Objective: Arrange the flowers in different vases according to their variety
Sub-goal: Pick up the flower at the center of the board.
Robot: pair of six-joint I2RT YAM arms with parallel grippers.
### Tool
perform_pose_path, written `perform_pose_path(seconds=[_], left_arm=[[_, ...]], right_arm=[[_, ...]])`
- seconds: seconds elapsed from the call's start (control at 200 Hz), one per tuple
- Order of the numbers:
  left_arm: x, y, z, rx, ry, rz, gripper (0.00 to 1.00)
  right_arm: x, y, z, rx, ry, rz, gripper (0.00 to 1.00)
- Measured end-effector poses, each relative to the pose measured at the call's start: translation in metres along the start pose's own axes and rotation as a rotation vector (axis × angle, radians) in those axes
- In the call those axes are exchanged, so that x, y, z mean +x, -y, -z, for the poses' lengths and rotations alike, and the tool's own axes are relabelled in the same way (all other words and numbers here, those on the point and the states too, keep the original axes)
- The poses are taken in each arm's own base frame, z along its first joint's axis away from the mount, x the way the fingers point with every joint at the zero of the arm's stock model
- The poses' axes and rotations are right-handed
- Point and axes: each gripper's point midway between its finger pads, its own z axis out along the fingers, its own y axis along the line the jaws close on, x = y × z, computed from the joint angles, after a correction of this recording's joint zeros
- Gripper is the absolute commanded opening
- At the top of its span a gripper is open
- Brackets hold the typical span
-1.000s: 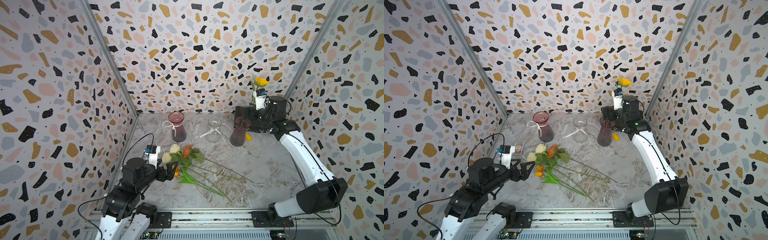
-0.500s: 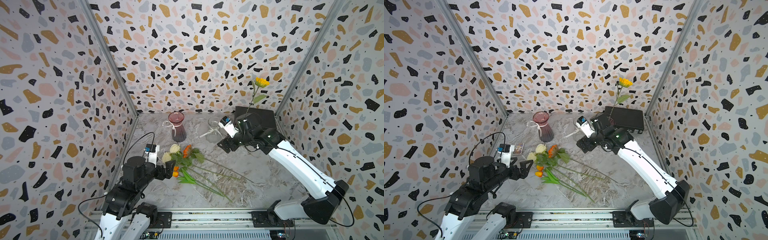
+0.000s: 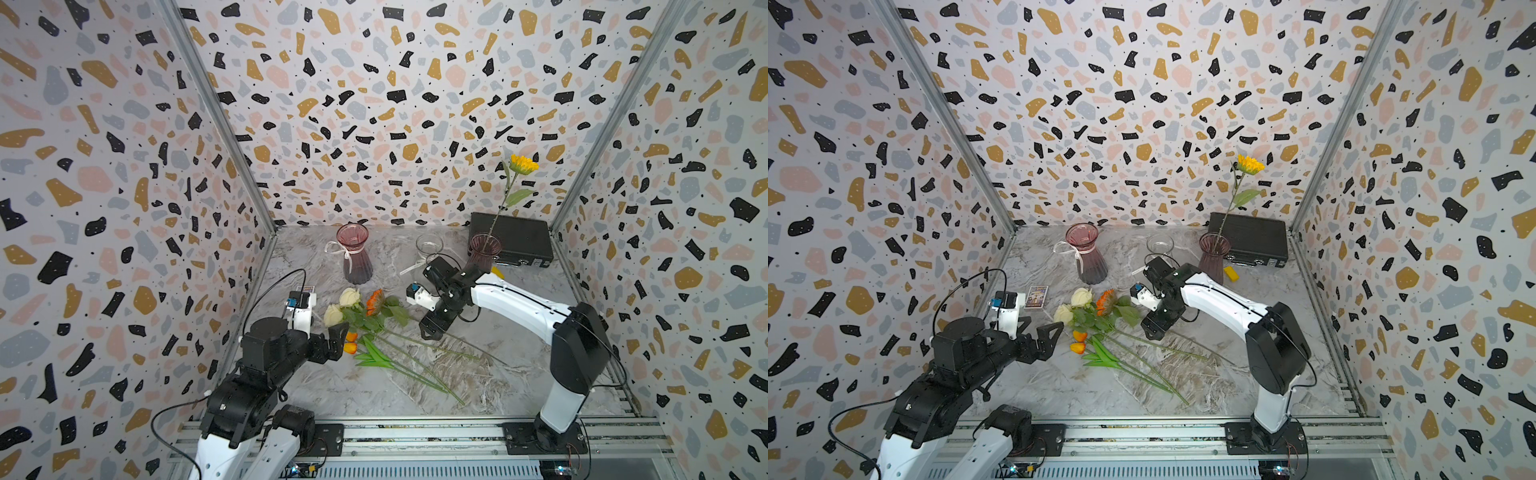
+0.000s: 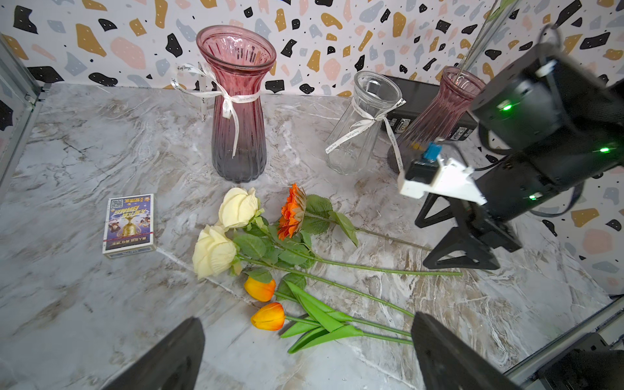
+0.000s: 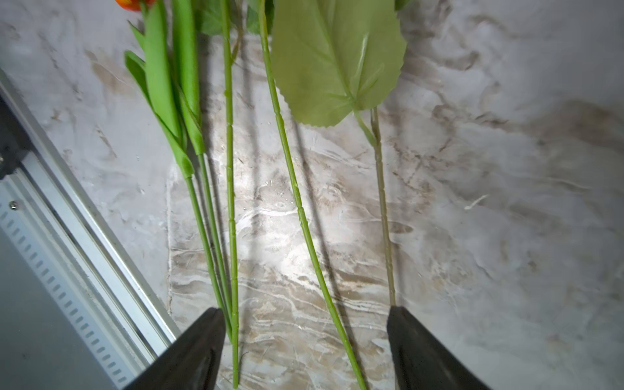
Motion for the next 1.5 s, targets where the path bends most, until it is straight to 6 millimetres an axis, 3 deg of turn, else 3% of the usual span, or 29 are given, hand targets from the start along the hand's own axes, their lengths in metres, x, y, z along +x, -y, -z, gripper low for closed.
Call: perform_pose_path(seconds=[0.135,0.23,0.511,0.756,1.086,1.356,1.497], left_arm=[[0.0,0.004,0.004,0.025,0.021,-0.005,1.0],[0.005,0.007,0.004,0.045,0.021,-0.006,1.0],[0.015,0.021,0.001,0.137,-0.007,-0.052,0.99],[0.014,0.037,0.006,0.226,-0.016,-0.105,1.0],[-0.015,0.055,0.037,0.282,0.086,-0.162,1.0],[-0.019,0.058,0.048,0.285,0.107,-0.191,0.99],[-0.017,0.057,0.047,0.284,0.096,-0.19,1.0]], right_arm=[[-0.005,0.012,-0.029,-0.005,-0.073,0.002,0.78],[-0.014,0.021,-0.039,0.014,-0.09,0.014,0.78],[-0.053,0.04,-0.04,0.077,-0.062,0.075,0.75],[-0.049,0.035,-0.048,0.057,-0.096,0.082,0.74],[-0.058,0.031,-0.052,0.055,-0.096,0.098,0.69],[-0.071,0.039,-0.073,0.06,-0.111,0.089,0.57],[-0.075,0.044,-0.078,0.073,-0.117,0.08,0.39]])
